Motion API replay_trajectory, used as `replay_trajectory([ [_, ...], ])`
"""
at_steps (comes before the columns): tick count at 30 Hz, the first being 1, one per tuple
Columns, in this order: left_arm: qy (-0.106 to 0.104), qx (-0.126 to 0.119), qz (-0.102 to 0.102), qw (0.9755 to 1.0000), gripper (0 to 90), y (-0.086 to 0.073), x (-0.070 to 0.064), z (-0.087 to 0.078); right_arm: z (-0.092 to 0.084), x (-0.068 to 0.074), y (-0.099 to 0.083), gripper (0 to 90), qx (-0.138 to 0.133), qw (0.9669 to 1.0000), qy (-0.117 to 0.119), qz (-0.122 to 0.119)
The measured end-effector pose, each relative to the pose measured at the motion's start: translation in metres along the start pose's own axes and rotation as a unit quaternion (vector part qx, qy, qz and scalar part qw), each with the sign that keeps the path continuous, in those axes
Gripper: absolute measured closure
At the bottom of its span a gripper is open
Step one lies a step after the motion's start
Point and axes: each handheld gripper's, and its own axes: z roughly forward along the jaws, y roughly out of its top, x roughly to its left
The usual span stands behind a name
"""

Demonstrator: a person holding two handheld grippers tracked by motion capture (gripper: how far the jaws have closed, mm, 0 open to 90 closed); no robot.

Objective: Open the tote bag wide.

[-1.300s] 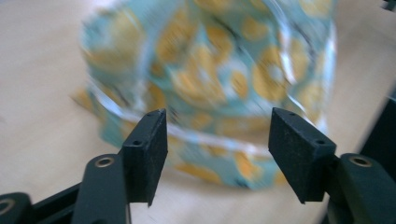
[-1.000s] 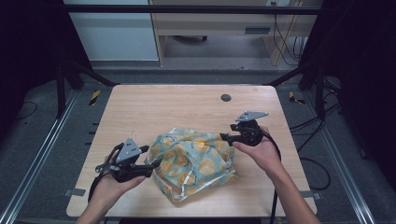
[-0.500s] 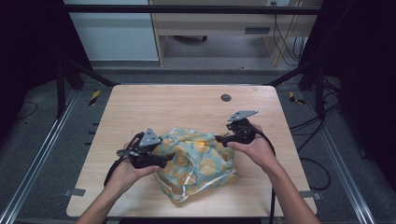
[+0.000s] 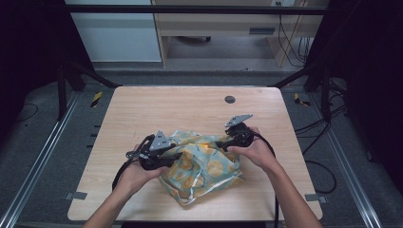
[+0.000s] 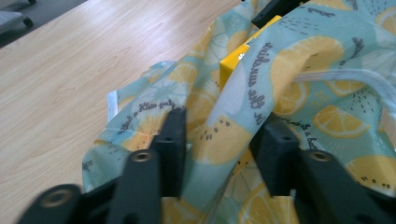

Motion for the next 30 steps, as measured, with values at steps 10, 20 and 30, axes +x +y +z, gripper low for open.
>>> replay_trajectory([
  [10,-0.023,-0.026,0.008,0.9994,89.4,-0.002,-0.022,-0.019,-0.004,0.009,-0.001,80.3,0.015,0.9987,0.013,-0.046],
  [20,-0.052,0.033,0.021,0.9979,89.6,-0.054,-0.043,-0.028,-0.010,0.003,0.001,90.0,0.026,0.9996,-0.010,-0.011],
  [30,-0.020,0.075,0.020,0.9968,89.6,-0.078,-0.030,-0.014,0.012,-0.003,0.001,90.0,0.041,0.9986,-0.030,0.015],
])
